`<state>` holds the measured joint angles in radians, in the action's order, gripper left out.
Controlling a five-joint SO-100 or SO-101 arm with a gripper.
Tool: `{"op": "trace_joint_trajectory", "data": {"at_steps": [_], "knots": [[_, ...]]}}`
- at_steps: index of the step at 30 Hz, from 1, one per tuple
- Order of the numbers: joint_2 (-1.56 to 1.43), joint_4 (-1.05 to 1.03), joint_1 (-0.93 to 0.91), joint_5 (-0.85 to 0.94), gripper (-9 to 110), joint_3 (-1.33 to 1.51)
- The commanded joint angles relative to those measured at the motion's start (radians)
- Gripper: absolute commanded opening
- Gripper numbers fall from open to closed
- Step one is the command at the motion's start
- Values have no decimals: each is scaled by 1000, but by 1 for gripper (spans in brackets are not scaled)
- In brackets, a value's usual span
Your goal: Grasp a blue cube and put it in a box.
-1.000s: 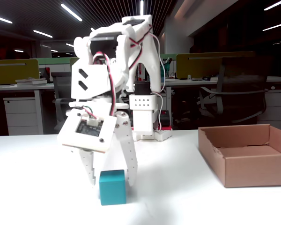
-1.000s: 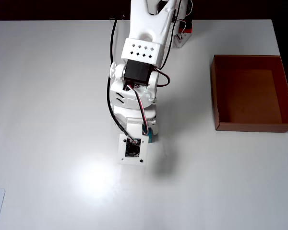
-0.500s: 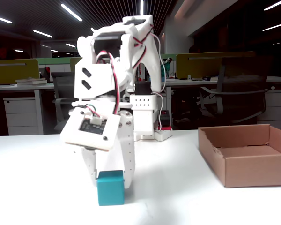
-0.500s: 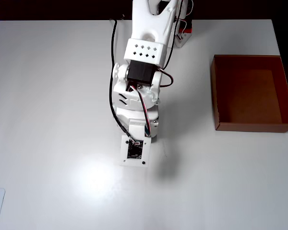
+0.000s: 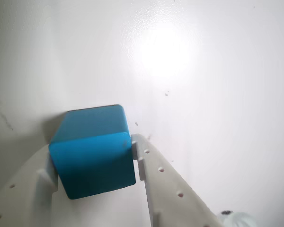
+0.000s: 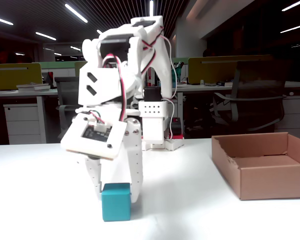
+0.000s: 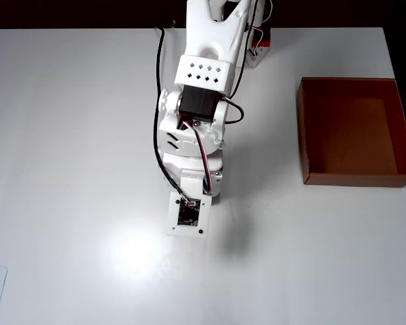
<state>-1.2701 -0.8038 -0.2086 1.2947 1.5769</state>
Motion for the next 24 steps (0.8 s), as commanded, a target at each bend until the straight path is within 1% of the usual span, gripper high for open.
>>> {"op": "trace_joint_trajectory", "data": {"at_steps": [1, 8, 16, 24], "knots": [[-95, 17, 20, -20, 12, -25], [-222, -2, 60, -121, 12, -20], [-370, -202, 143, -256, 12, -46], [-476, -390, 298, -448, 12, -103]]}}
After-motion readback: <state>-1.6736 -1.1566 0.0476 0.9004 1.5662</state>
